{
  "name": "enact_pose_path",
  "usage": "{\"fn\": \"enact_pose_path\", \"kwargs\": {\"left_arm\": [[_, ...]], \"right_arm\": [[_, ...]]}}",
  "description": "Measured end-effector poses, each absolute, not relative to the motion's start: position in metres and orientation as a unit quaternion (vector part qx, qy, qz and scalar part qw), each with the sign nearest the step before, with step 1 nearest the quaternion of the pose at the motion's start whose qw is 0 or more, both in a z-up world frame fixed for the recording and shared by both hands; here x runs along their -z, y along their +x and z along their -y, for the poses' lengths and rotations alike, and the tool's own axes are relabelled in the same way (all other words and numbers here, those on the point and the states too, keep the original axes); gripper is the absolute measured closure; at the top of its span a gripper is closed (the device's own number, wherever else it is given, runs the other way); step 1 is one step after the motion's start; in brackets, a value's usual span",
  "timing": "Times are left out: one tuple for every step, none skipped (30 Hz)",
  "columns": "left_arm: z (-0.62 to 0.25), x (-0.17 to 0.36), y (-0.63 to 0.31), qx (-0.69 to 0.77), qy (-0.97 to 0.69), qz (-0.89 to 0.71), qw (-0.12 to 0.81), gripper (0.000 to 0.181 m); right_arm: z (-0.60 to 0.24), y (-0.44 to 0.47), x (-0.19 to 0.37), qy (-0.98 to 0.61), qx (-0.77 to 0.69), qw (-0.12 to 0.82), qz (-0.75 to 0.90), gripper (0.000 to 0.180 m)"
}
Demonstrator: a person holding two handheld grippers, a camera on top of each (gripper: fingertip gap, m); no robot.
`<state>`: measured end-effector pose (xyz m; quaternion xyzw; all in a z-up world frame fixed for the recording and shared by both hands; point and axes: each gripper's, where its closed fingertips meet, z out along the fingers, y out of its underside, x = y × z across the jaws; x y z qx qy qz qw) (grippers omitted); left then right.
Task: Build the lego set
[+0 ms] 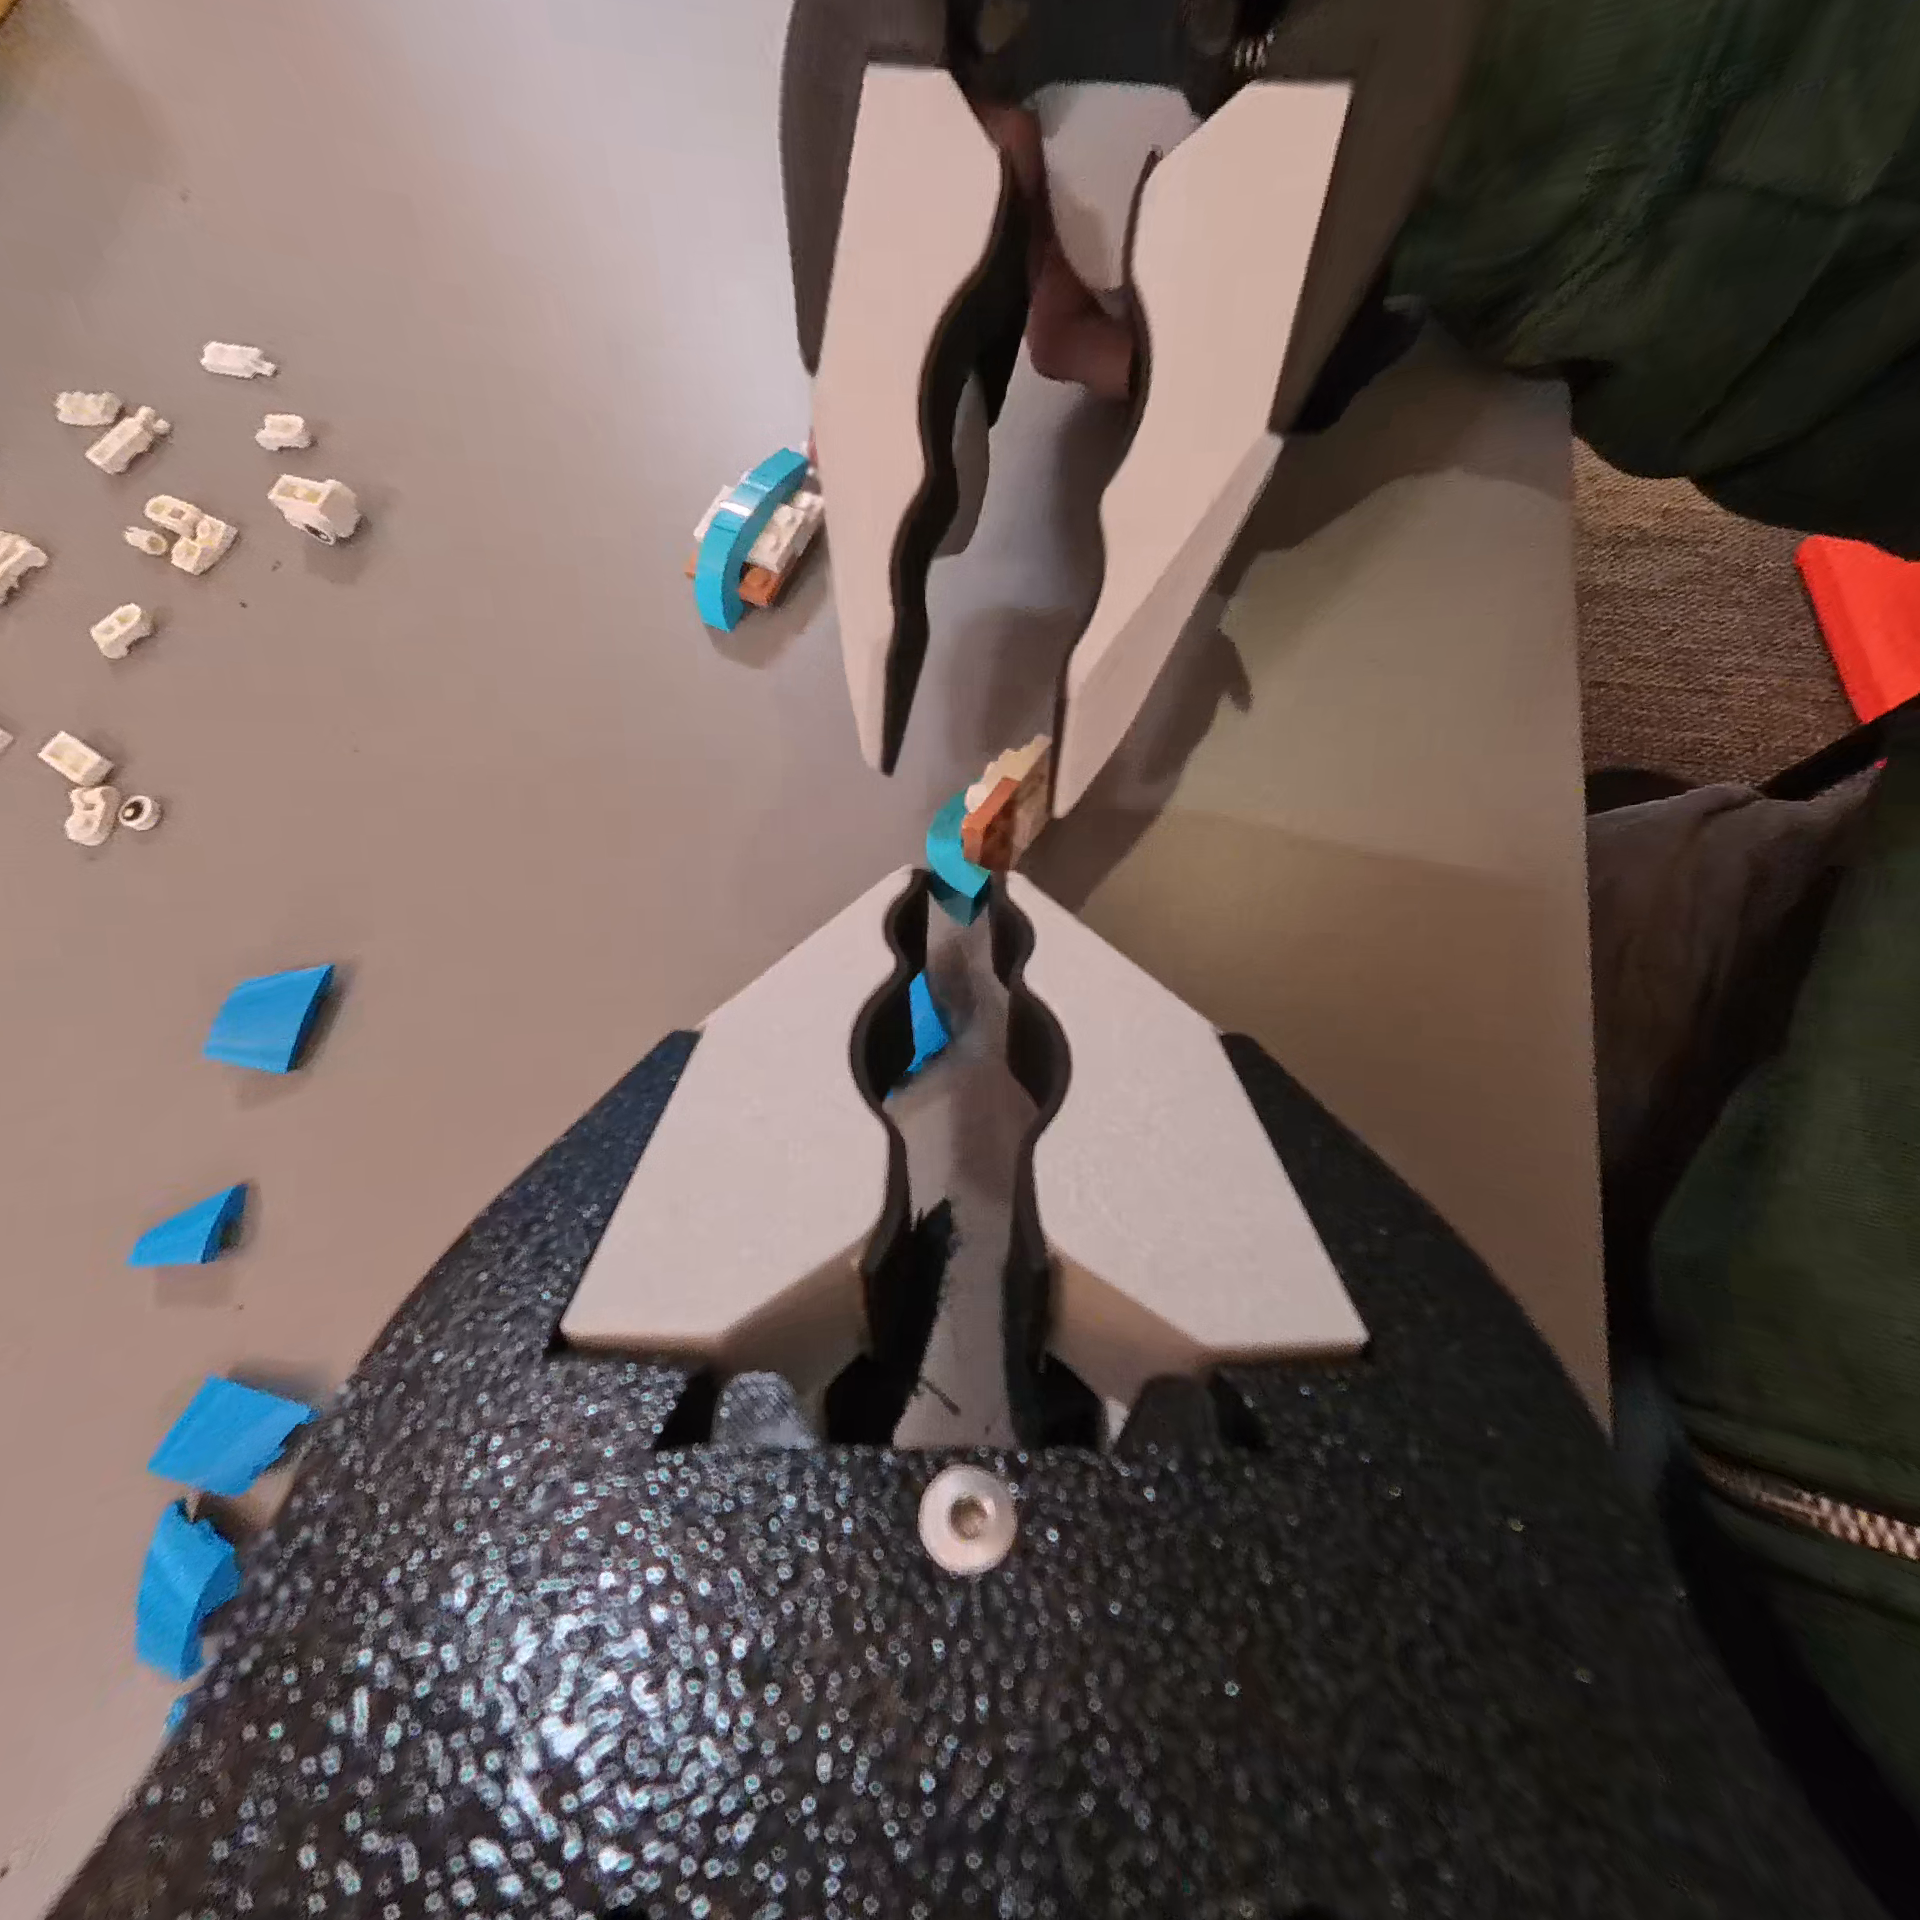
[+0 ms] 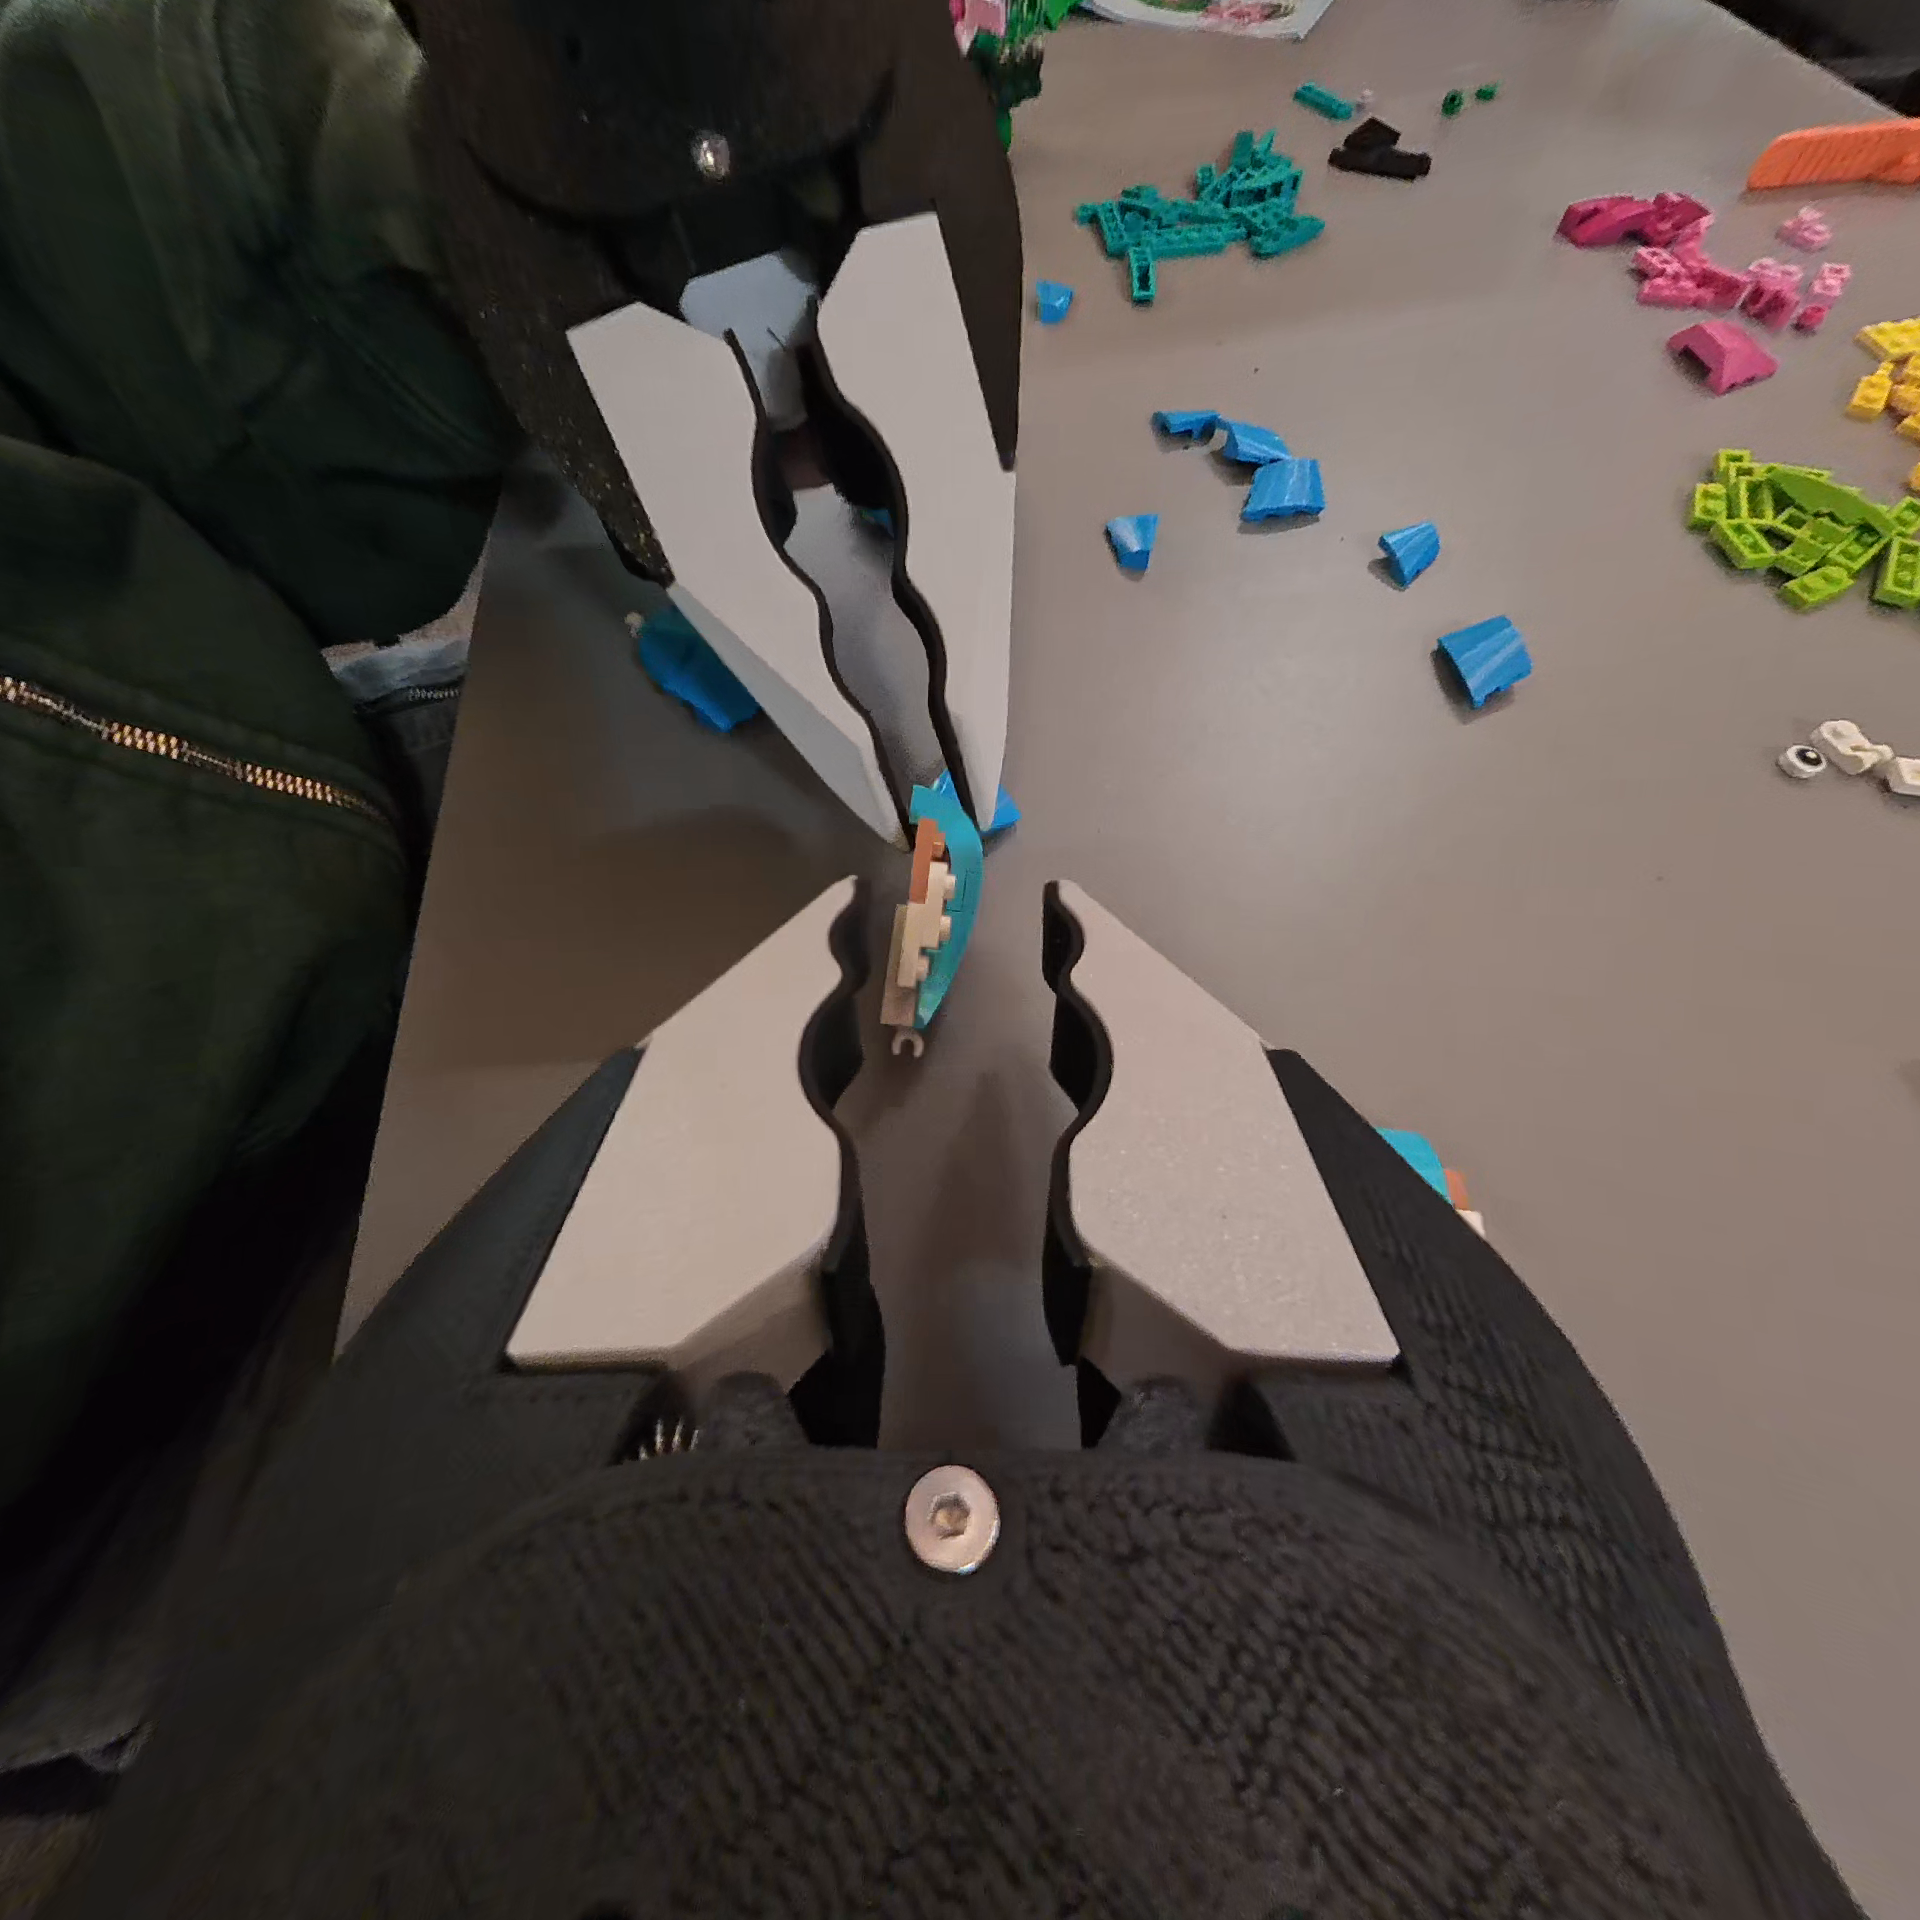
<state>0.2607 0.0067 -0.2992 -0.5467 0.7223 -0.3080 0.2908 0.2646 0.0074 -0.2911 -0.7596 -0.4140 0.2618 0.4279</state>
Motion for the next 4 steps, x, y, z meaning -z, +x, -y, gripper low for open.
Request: {"fn": "enact_pose_path", "kwargs": {"left_arm": [[-0.0046,0.2999,0.2616,0.312,-0.545,-0.723,0.289,0.171],[-0.0033,0.3008,0.2624,0.314,-0.544,-0.724,0.287,0.171],[-0.0025,0.3017,0.2631,0.315,-0.543,-0.724,0.285,0.171],[-0.0023,0.3021,0.2636,0.318,-0.544,-0.723,0.283,0.171]], "right_arm": [[-0.0062,0.2638,0.2939,-0.761,-0.259,0.420,0.421,0.152],[-0.0050,0.2627,0.2967,-0.763,-0.255,0.413,0.427,0.154],[-0.0035,0.2617,0.2994,-0.765,-0.252,0.404,0.434,0.156],[-0.0022,0.2607,0.3018,-0.767,-0.249,0.396,0.440,0.160]]}}
